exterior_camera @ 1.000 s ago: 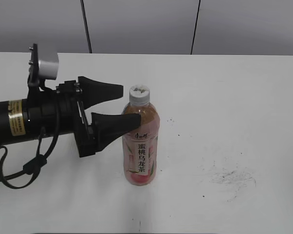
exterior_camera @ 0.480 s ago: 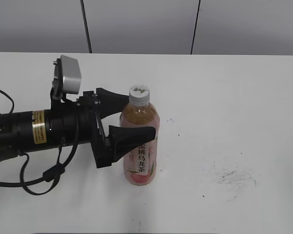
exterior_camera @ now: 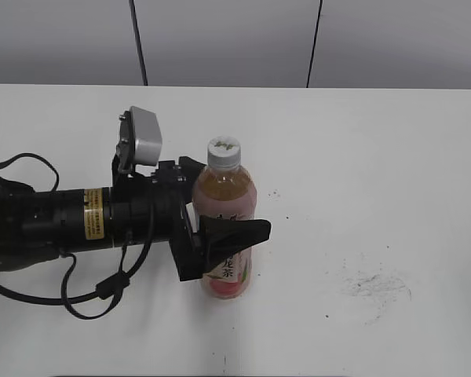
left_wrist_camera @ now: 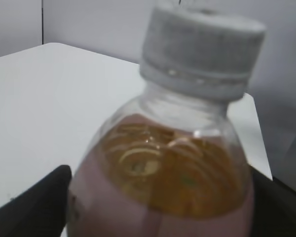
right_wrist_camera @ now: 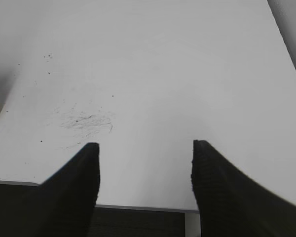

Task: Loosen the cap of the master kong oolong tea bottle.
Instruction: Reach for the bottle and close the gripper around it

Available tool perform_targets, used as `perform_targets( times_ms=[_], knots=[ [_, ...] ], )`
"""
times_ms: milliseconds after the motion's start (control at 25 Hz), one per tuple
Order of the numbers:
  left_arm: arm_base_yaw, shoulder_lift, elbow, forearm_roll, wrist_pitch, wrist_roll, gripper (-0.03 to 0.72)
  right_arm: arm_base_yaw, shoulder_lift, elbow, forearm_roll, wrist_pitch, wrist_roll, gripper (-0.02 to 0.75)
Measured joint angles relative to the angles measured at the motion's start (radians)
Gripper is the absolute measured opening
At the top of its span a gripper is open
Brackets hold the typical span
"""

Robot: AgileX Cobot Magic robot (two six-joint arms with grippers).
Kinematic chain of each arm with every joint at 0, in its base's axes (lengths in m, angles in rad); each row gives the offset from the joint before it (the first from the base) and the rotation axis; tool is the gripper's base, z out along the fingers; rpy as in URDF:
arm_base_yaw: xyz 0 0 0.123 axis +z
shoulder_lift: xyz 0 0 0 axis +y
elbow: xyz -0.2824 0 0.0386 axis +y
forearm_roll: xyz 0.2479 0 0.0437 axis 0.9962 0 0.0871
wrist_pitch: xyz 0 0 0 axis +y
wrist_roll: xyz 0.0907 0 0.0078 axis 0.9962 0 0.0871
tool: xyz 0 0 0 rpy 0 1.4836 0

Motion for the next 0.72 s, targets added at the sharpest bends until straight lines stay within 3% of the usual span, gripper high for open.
perform_targets(
  times_ms=[320,600,720],
  knots=[
    [-0.016,0.001,-0.006,-0.052,0.000,0.013,0.577,0.000,0.000,0.000,0.000,0.000,0.000,0.447],
    [-0.016,0.001,-0.006,-0.050,-0.003,0.025,0.452,0.000,0.000,0.000,0.000,0.000,0.000,0.447],
    [-0.016,0.001,-0.006,-0.040,-0.004,0.027,0.445,0.000,0.000,0.000,0.000,0.000,0.000,0.447]
  ],
)
